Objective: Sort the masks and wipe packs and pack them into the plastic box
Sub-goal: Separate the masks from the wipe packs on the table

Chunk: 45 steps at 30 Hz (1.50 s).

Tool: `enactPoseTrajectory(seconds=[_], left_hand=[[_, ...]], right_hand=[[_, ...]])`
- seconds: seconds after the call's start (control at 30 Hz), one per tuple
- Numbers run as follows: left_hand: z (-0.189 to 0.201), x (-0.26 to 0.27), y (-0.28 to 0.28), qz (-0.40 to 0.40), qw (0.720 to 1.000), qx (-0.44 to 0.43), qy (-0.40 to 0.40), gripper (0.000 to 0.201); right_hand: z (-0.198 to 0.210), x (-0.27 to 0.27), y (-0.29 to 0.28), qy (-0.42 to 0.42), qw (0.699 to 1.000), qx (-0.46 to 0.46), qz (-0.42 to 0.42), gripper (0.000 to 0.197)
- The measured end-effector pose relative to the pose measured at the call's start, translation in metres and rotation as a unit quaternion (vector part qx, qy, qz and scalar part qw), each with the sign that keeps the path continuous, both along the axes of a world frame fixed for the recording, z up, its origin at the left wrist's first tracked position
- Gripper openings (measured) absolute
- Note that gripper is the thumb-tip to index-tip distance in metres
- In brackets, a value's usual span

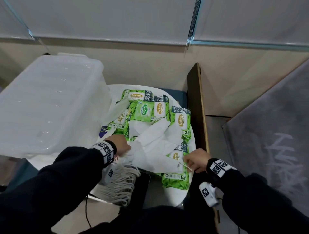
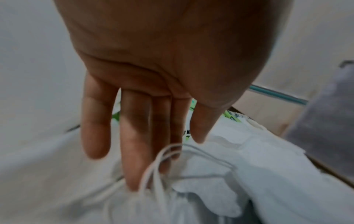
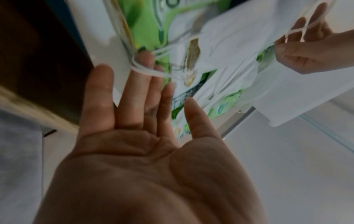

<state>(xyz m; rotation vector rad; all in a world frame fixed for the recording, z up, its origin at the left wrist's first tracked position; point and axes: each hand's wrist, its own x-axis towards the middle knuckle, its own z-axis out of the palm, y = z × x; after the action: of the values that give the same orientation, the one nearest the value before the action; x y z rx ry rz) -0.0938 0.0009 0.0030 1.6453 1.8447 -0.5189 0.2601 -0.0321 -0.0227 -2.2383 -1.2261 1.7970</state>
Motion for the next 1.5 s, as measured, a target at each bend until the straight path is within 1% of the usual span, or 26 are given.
enactPoseTrajectory(seconds=[0.03,0.07,0.1,0.13,0.2,0.27,0.43,0.5,0.57,0.63,0.73,0.77,0.87,0.97,1.03,1.13,1.2,1.23,1.33,1.4,1.5], left_hand=[[0.003,0.003,0.003,-0.032,0.998,0.039,0.044,0.034],[0.004,0.008,0.007,-0.059,0.993,0.074,0.068,0.032],[0.003,0.014,0.012,-0.076,0.990,0.096,0.070,0.032],[0.000,0.020,0.016,-0.085,0.990,0.102,0.056,0.036],[-0.008,0.033,0.022,-0.082,0.993,0.080,0.019,0.054],[-0.015,0.042,0.023,-0.054,0.997,0.049,0.005,0.073],[-0.026,0.044,0.022,-0.018,0.997,0.069,0.014,0.084],[-0.027,0.037,0.021,-0.012,0.998,0.065,0.008,0.084],[-0.030,0.030,0.018,-0.018,0.997,0.069,0.005,0.081],[-0.032,0.026,0.016,-0.017,0.997,0.069,-0.003,0.075],[-0.034,0.019,0.018,0.023,0.997,0.071,-0.033,0.057],[-0.032,0.015,0.019,0.036,0.996,0.076,-0.038,0.054],[-0.022,-0.003,0.024,0.065,0.992,0.095,-0.051,0.055],[-0.008,-0.027,0.032,0.072,0.989,0.123,-0.035,0.048],[0.001,-0.044,0.035,0.096,0.985,0.138,-0.033,0.041],[0.012,-0.065,0.035,0.130,0.978,0.153,-0.052,0.021],[0.017,-0.074,0.034,0.144,0.972,0.173,-0.073,0.007],[0.018,-0.077,0.033,0.153,0.967,0.188,-0.085,0.007],[0.022,-0.079,0.029,0.178,0.945,0.247,-0.118,0.020],[0.026,-0.075,0.025,0.187,0.930,0.286,-0.133,0.018],[0.034,-0.068,0.019,0.196,0.911,0.317,-0.177,0.007]], right_hand=[[0.000,0.002,0.007,-0.012,0.999,0.039,-0.011,0.019],[0.001,0.002,0.013,-0.022,0.997,0.074,-0.027,0.023],[0.001,-0.002,0.019,-0.022,0.994,0.097,-0.045,0.024],[0.002,-0.007,0.023,-0.003,0.993,0.097,-0.064,0.025],[0.002,-0.024,0.026,0.063,0.993,0.041,-0.097,0.025],[-0.001,-0.040,0.026,0.104,0.986,-0.007,-0.128,0.026],[-0.017,-0.059,0.029,0.139,0.968,-0.011,-0.206,0.013],[-0.018,-0.064,0.032,0.153,0.965,-0.009,-0.214,0.017],[-0.015,-0.069,0.036,0.154,0.970,-0.004,-0.190,0.021],[-0.011,-0.076,0.040,0.148,0.976,0.009,-0.161,0.020],[-0.009,-0.085,0.045,0.143,0.981,0.014,-0.132,0.015],[-0.008,-0.088,0.047,0.143,0.982,0.011,-0.123,0.015],[-0.011,-0.095,0.050,0.138,0.986,0.006,-0.097,0.016],[-0.011,-0.101,0.050,0.112,0.989,-0.001,-0.094,0.021],[-0.011,-0.103,0.049,0.106,0.989,-0.010,-0.108,0.022],[-0.012,-0.100,0.042,0.113,0.985,-0.017,-0.131,0.018],[-0.012,-0.096,0.038,0.091,0.985,0.004,-0.143,0.017],[-0.012,-0.093,0.037,0.079,0.984,0.021,-0.156,0.018],[-0.006,-0.080,0.036,0.066,0.970,0.078,-0.223,0.020],[0.004,-0.071,0.035,0.074,0.956,0.126,-0.255,0.017],[0.021,-0.066,0.033,0.057,0.949,0.206,-0.230,0.022]])
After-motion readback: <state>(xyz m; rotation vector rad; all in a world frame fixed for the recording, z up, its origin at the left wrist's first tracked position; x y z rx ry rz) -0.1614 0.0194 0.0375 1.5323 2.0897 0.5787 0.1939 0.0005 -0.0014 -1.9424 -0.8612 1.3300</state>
